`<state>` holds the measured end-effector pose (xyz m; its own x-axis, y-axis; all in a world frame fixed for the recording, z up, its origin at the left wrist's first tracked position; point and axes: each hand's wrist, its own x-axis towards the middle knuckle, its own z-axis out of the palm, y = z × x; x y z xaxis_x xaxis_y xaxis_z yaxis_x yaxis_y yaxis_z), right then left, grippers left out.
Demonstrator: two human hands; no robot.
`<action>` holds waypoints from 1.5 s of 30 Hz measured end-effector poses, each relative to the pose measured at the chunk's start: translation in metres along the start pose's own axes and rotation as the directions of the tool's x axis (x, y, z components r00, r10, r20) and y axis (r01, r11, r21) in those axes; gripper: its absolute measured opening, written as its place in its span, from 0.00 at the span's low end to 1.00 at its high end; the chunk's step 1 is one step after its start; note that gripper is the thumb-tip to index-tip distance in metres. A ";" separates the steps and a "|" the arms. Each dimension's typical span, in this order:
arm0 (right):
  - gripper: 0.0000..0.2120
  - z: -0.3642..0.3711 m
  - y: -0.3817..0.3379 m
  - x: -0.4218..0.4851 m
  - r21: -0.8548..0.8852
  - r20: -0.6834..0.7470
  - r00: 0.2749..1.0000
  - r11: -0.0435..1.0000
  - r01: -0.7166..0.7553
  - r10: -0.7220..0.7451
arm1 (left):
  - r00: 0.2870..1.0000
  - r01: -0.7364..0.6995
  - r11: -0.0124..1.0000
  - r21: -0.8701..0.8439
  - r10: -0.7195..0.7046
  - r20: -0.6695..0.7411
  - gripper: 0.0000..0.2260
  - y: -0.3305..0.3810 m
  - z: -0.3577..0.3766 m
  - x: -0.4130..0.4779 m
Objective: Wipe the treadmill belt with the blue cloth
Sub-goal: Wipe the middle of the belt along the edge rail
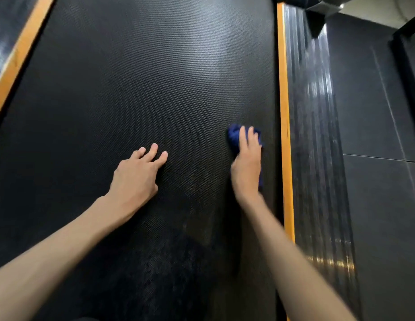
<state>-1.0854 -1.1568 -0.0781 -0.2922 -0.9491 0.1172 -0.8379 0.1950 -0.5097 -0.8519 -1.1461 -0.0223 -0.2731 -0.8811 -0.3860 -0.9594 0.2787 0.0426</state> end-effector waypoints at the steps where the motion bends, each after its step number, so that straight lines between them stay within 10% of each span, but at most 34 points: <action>1: 0.36 0.000 -0.003 -0.033 0.027 0.004 1.000 0.999 0.030 -0.030 | 1.000 -0.006 1.000 -0.006 0.006 -0.012 0.31 -0.001 0.001 0.000; 6: 0.37 -0.021 -0.001 -0.139 0.076 0.183 0.973 0.989 0.126 -0.138 | 0.988 -0.084 0.992 -0.098 0.070 -0.139 0.33 -0.013 0.010 -0.005; 10: 0.26 0.004 -0.001 -0.037 0.296 0.173 0.858 0.856 0.424 -0.484 | 0.961 -0.147 0.963 -0.227 0.085 -0.261 0.33 -0.023 0.028 -0.011; 16: 0.28 0.025 -0.021 0.110 0.069 0.021 0.993 0.991 -0.115 0.114 | 0.962 -0.081 0.979 -0.189 0.027 -0.272 0.37 -0.037 0.038 -0.031; 23: 0.31 0.015 -0.038 -0.079 0.073 0.140 0.965 0.974 0.213 -0.221 | 0.967 0.076 0.956 -0.285 -0.140 -0.212 0.35 -0.038 0.041 -0.027; 30: 0.26 -0.003 -0.020 -0.139 0.167 0.361 0.716 0.796 0.581 -0.598 | 0.969 0.052 0.971 -0.232 -0.105 -0.224 0.36 -0.039 0.036 -0.032; 39: 0.24 0.032 -0.050 0.068 0.133 0.168 0.984 0.990 0.036 -0.058 | 0.964 -0.035 0.989 -0.142 -0.004 -0.265 0.35 -0.029 0.053 -0.061; 45: 0.19 -0.004 -0.037 -0.105 0.189 0.315 0.855 0.910 0.370 -0.413 | 0.955 -0.050 0.990 -0.133 0.009 -0.296 0.32 -0.031 0.046 -0.051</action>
<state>-1.0257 -1.0631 -0.0686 0.2410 -0.9696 0.0424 -0.7834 -0.2201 -0.5812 -0.8054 -1.0923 -0.0460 -0.2899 -0.9523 -0.0956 -0.9453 0.2693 0.1840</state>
